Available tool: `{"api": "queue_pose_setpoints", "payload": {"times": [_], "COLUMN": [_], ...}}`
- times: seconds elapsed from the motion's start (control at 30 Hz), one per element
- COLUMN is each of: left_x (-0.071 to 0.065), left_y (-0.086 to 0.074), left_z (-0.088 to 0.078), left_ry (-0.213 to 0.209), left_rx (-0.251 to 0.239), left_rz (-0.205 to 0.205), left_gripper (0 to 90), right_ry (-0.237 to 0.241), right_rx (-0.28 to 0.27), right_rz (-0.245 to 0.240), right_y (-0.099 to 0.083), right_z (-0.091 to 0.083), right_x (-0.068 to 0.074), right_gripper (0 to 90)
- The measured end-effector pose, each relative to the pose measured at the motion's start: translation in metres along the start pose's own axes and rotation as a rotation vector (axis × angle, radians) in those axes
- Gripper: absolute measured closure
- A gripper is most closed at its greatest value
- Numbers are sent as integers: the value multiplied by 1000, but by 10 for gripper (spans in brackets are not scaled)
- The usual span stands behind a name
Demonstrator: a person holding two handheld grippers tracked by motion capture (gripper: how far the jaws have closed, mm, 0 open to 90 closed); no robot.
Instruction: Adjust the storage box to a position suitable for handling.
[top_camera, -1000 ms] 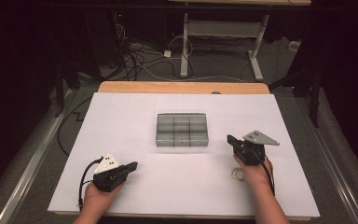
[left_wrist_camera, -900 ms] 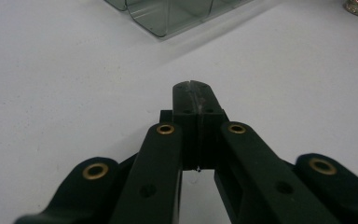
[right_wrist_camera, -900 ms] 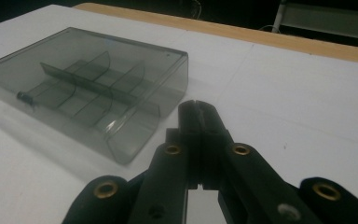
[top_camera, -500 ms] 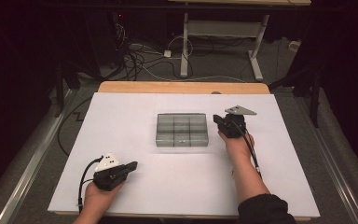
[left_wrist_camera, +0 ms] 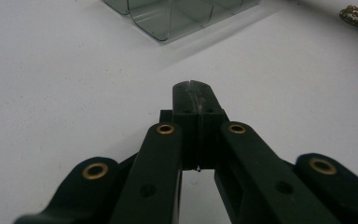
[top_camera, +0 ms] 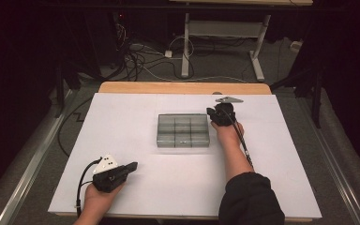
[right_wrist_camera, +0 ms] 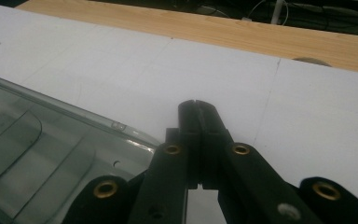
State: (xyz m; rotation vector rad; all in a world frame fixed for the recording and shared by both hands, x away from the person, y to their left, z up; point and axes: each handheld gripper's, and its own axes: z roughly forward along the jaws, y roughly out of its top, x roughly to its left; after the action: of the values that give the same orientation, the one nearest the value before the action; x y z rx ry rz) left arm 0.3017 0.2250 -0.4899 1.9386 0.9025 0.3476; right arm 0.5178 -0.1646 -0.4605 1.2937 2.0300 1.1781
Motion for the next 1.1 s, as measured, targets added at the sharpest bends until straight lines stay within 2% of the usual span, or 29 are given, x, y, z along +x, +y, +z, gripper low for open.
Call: {"api": "queue_pose_setpoints", "payload": {"times": [0.2, 0.33, 0.6, 0.73, 0.83, 0.9, 0.97, 1.07, 1.1], "left_x": [0, 0, 2, 3, 9, 17, 27, 42, 42], "left_y": [0, 0, -1, 0, 8, 12, 15, 19, 19], "left_z": [0, 0, -2, -4, -11, -13, -10, -5, -5], "left_ry": [3, 0, -5, 13, 74, 94, 121, 164, 164], "left_rx": [2, -4, -14, -26, -30, -47, -44, -35, -35], "left_rz": [1, 0, -17, -36, -45, -78, -104, -134, -134], "left_gripper": [882, 882, 881, 880, 879, 879, 879, 879, 880], "right_ry": [24, 28, 52, 85, 101, 117, 134, 156, 156], "right_rx": [-4, 5, 15, 47, 80, 102, 97, 90, 90], "right_rz": [20, 6, 18, -30, -69, -106, -136, -156, -156], "right_y": [-2, 0, -2, -5, -8, -11, -18, -30, -30], "right_z": [6, 7, 6, 2, -4, -9, -16, -30, -30], "right_x": [-1, 3, 6, 27, 43, 56, 71, 88, 88], "right_gripper": [900, 900, 900, 900, 900, 900, 900, 900, 900]}}
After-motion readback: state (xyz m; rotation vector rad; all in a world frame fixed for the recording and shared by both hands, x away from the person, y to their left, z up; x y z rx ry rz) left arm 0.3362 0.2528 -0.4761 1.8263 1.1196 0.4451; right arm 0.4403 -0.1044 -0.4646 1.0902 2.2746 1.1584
